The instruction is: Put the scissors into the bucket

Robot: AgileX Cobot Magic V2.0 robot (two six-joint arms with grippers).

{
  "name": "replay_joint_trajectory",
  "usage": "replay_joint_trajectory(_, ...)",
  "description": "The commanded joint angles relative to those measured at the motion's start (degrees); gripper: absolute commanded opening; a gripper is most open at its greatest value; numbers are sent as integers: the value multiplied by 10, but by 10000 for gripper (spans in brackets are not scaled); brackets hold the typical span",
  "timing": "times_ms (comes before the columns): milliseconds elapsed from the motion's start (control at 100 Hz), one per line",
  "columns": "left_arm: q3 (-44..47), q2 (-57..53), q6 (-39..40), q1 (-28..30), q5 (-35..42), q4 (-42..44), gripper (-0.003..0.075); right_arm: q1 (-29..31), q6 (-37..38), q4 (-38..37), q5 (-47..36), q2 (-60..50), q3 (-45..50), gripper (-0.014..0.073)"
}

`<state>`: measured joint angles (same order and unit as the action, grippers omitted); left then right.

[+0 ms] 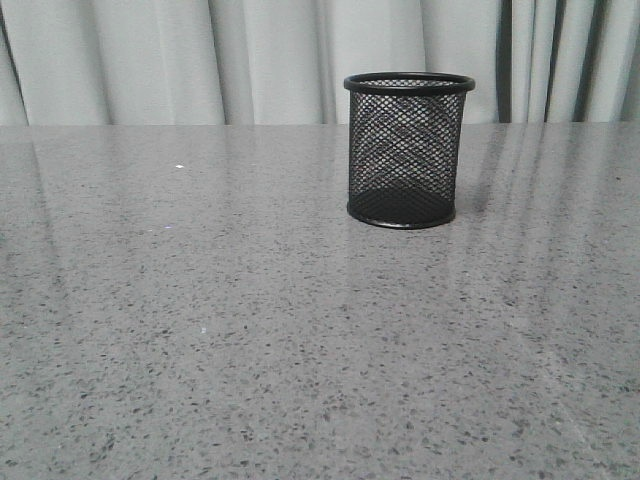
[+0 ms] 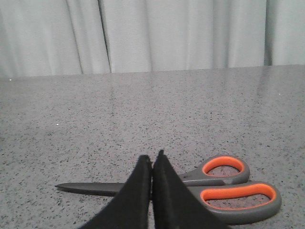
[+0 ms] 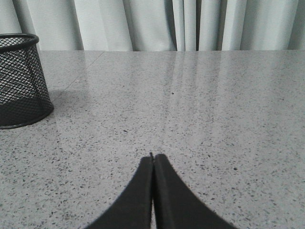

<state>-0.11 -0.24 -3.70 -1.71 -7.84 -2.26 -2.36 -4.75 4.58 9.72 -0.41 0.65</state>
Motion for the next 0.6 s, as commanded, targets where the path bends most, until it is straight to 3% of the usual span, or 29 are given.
replay_joint_trajectory(0, 16, -13, 5, 2, 48, -17, -21, 3, -2, 0, -43, -14, 9, -54)
replay_joint_trajectory(220, 16, -13, 5, 2, 48, -68, -21, 3, -2, 10, -54, -14, 9, -54)
replay_joint_trajectory(350, 16, -13, 5, 2, 48, -78, -21, 3, -2, 50, -56, -14, 9, -54)
replay_joint_trajectory(590, 16, -13, 5, 2, 54, -170, -21, 3, -2, 124, -71, -14, 9, -54)
